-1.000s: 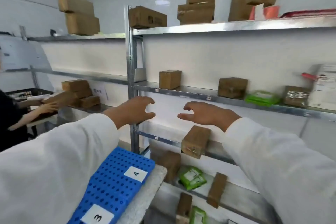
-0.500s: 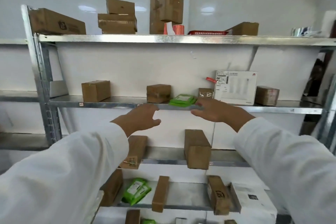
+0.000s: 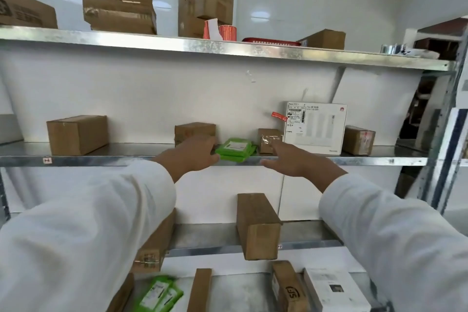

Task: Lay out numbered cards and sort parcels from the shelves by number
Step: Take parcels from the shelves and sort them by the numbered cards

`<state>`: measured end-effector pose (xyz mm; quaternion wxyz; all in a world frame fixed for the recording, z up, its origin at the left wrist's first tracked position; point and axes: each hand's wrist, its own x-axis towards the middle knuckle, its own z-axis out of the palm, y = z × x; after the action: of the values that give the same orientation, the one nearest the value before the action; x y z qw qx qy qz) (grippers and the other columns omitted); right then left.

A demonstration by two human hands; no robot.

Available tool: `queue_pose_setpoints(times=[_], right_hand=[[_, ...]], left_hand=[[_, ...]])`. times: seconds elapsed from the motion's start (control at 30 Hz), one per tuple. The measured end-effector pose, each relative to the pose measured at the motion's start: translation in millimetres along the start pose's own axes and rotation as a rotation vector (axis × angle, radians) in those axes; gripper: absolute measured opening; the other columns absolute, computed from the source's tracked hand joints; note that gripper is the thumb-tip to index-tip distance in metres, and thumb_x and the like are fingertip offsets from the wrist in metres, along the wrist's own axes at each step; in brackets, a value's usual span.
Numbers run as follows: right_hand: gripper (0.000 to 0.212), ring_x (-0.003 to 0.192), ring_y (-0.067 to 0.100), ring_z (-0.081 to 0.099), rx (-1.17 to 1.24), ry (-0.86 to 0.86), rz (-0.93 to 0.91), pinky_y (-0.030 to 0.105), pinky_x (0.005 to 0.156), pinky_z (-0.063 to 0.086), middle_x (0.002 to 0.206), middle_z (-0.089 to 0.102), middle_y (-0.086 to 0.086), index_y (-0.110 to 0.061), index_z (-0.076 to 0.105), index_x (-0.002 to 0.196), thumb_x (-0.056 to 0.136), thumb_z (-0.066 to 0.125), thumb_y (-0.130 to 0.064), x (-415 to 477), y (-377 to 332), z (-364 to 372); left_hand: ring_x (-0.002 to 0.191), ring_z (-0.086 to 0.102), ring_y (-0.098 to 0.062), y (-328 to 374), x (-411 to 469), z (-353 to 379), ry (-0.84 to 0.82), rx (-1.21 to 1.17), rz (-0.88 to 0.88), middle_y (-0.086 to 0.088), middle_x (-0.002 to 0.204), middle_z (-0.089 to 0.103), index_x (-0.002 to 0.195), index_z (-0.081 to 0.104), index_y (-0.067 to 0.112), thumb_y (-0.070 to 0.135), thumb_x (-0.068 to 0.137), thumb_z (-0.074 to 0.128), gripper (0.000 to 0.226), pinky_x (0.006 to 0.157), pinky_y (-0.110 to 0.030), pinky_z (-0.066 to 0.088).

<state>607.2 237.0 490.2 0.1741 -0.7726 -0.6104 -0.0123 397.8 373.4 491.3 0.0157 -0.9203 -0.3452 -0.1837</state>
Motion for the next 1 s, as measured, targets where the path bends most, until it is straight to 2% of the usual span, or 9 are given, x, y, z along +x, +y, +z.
queue_pose_setpoints(times=[0.13,0.23,0.33,0.4,0.5,0.67,0.77,0.9,1.0], right_hand=[[0.017,0.088,0.017,0.045,0.1,0.053,0.025,0.015,0.053,0.027,0.097,0.048,-0.002,-0.023,0.041,0.101,0.096,0.055,-0.032,55.9,0.4,17.0],[0.027,0.085,0.017,0.044,0.172,0.039,0.095,0.016,0.054,0.027,0.077,0.043,-0.011,-0.031,0.035,0.077,0.097,0.053,-0.032,99.1,3.2,35.8],[0.011,0.094,0.019,0.048,0.168,-0.032,0.134,0.026,0.07,0.036,0.097,0.057,0.002,-0.023,0.052,0.097,0.101,0.045,-0.029,131.1,5.8,42.3],[0.032,0.109,0.026,0.052,0.134,-0.055,0.19,0.028,0.084,0.037,0.123,0.058,0.015,-0.008,0.056,0.119,0.104,0.038,-0.03,155.3,10.8,46.4],[0.037,0.111,0.027,0.053,0.101,-0.06,0.278,0.026,0.079,0.032,0.129,0.056,0.019,-0.009,0.058,0.116,0.104,0.034,-0.035,189.7,19.1,59.4],[0.052,0.13,0.031,0.043,0.146,-0.114,0.345,0.026,0.094,0.034,0.144,0.044,0.016,-0.008,0.045,0.139,0.103,0.031,-0.042,219.9,13.9,84.0],[0.061,0.134,0.033,0.038,0.183,-0.103,0.396,0.035,0.108,0.031,0.148,0.038,0.017,-0.01,0.037,0.145,0.101,0.028,-0.051,227.4,14.6,96.6],[0.045,0.132,0.022,0.042,0.521,-0.07,0.353,0.021,0.1,0.033,0.137,0.047,-0.001,-0.011,0.039,0.143,0.103,0.039,-0.033,229.2,16.0,100.4],[0.04,0.125,0.022,0.05,0.71,0.014,0.369,0.031,0.105,0.039,0.139,0.051,0.002,-0.014,0.042,0.138,0.1,0.05,-0.025,232.7,18.4,113.3]], left_hand=[[0.094,0.058,-0.025,-24.0,45.0,25.3,-0.029,-0.017,0.015,-0.008,0.107,0.061,0.108,0.059,0.008,0.033,0.093,0.054,0.031,0.08,-0.036,0.047],[0.09,0.056,-0.023,-39.0,86.8,39.3,-0.051,-0.076,0.022,-0.011,0.108,0.06,0.107,0.057,0.007,0.031,0.096,0.049,0.027,0.078,-0.035,0.047],[0.099,0.059,-0.032,-46.8,126.0,51.8,-0.083,-0.134,-0.012,-0.02,0.113,0.059,0.11,0.056,-0.002,0.015,0.1,0.04,0.026,0.078,-0.035,0.045],[0.101,0.061,-0.035,-51.0,149.8,62.8,-0.099,-0.166,-0.033,-0.023,0.114,0.06,0.111,0.056,-0.005,0.008,0.099,0.037,0.026,0.081,-0.038,0.048],[0.104,0.062,-0.035,-59.1,180.6,85.3,-0.132,-0.234,-0.051,-0.022,0.116,0.063,0.114,0.057,-0.005,0.006,0.099,0.035,0.029,0.088,-0.041,0.05],[0.1,0.058,-0.026,-68.1,208.7,123.3,-0.159,-0.418,-0.014,-0.011,0.117,0.06,0.121,0.054,0.001,0.006,0.102,0.033,0.029,0.07,-0.019,0.037],[0.095,0.057,-0.026,-69.8,218.9,137.1,-0.121,-0.539,-0.053,-0.013,0.114,0.062,0.122,0.055,0.002,0.007,0.101,0.035,0.03,0.069,-0.022,0.037],[0.066,0.052,-0.02,-78.0,234.7,141.5,-0.128,-0.685,-0.254,-0.007,0.074,0.057,0.091,0.06,0.002,0.004,0.095,0.043,0.018,0.049,-0.025,0.034],[0.057,0.044,-0.022,-86.0,238.3,154.4,-0.029,-0.815,-0.355,-0.011,0.059,0.048,0.06,0.051,0.005,0.002,0.09,0.047,0.03,0.049,-0.027,0.033]])
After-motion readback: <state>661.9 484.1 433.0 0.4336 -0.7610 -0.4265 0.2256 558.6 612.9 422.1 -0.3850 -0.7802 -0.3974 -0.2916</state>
